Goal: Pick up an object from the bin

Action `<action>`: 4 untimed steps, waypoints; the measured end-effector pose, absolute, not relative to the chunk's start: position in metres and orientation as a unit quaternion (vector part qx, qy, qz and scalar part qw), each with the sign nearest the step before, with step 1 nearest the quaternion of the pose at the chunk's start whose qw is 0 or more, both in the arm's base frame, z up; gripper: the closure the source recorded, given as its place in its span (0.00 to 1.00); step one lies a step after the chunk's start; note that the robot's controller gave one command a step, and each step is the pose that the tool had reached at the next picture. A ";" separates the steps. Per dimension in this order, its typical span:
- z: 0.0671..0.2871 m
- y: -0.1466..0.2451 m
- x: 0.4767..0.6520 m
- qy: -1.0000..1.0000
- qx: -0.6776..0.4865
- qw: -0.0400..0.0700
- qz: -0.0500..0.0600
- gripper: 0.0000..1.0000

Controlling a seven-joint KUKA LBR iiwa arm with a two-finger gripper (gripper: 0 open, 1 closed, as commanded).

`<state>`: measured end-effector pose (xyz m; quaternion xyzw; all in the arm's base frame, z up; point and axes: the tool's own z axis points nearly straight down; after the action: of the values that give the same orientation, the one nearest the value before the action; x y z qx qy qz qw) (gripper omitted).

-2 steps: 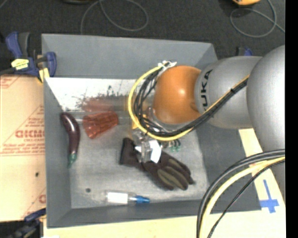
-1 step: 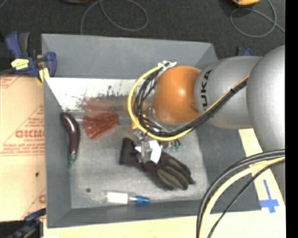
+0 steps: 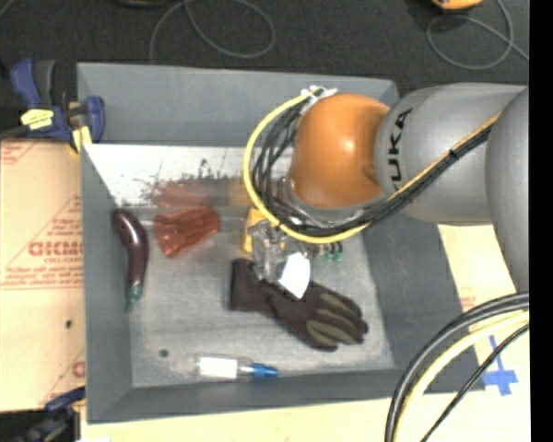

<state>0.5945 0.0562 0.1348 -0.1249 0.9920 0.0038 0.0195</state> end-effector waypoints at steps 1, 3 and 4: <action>0.135 0.056 0.594 0.992 -0.125 0.019 0.004 1.00; 0.080 0.059 0.599 0.991 -0.130 0.023 0.005 0.00; 0.080 0.059 0.599 0.991 -0.129 0.023 0.005 0.00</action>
Offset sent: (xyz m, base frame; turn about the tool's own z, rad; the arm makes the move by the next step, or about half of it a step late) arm 0.0011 -0.0052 -0.0595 -0.0249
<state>0.5992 0.0589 0.0801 -0.1291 0.9914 0.0048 0.0232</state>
